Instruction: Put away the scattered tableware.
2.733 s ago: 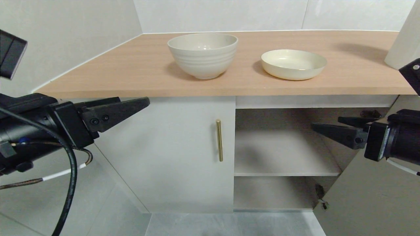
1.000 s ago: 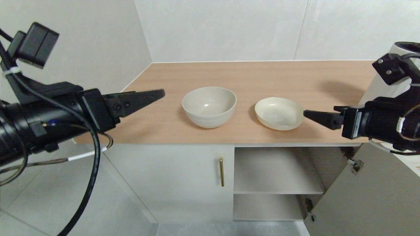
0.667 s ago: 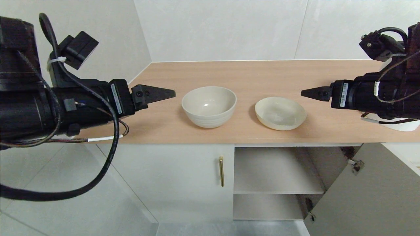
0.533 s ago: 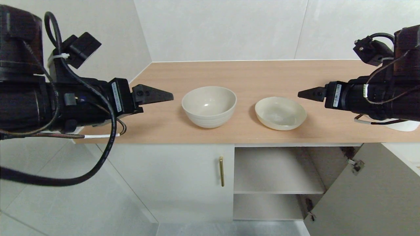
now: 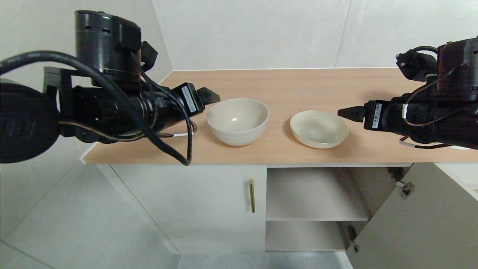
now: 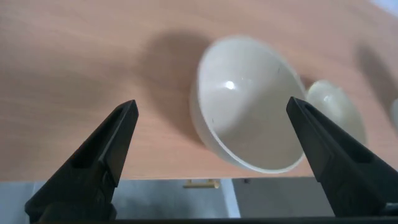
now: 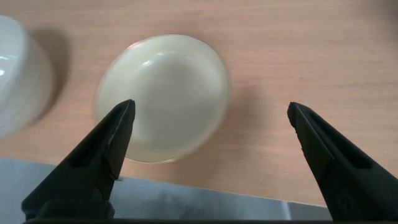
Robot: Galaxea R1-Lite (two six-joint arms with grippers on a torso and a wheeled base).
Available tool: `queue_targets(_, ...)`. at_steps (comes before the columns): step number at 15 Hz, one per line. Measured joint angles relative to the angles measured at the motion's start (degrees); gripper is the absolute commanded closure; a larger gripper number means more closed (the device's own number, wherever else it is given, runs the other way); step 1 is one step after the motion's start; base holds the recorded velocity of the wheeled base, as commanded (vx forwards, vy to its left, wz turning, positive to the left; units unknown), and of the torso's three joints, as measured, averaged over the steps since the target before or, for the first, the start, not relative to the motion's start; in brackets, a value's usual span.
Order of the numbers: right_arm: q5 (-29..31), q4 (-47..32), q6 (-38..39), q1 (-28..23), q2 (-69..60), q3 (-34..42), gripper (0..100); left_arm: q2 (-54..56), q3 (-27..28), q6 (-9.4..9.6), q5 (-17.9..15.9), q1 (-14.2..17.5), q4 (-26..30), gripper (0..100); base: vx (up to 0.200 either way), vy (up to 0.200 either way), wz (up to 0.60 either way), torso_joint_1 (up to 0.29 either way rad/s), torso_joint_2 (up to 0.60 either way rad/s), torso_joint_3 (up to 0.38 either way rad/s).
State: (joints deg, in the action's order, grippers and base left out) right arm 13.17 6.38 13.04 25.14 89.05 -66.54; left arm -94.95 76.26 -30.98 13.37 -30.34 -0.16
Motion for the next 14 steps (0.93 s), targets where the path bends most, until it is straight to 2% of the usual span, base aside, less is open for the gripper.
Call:
queue_targets(3,0.11,1.08,-0.21,0.09,0.35,0.20,0,-1.79,-1.13,2.40,0.06,-0.69,-0.17,0,0.000,0.000,0.00,0.000,0.00,0.000)
queue_targets(8,1.06,3.15,-0.49,0.07,1.19,1.00,0,-4.28,-1.38,2.18,0.11,-0.83,-0.46,0,0.000,0.000,0.00,0.000,0.00,0.000)
queue_targets(9,1.06,3.19,-0.49,0.07,1.29,1.00,0,-4.72,-1.29,2.16,0.12,-0.80,-1.56,100,0.000,0.000,0.00,0.000,0.00,0.000)
queue_targets(14,1.06,3.19,-0.49,0.09,1.49,1.13,0,-5.96,-1.46,2.07,0.26,-0.59,-3.69,100,0.000,0.000,0.00,0.000,0.00,0.000)
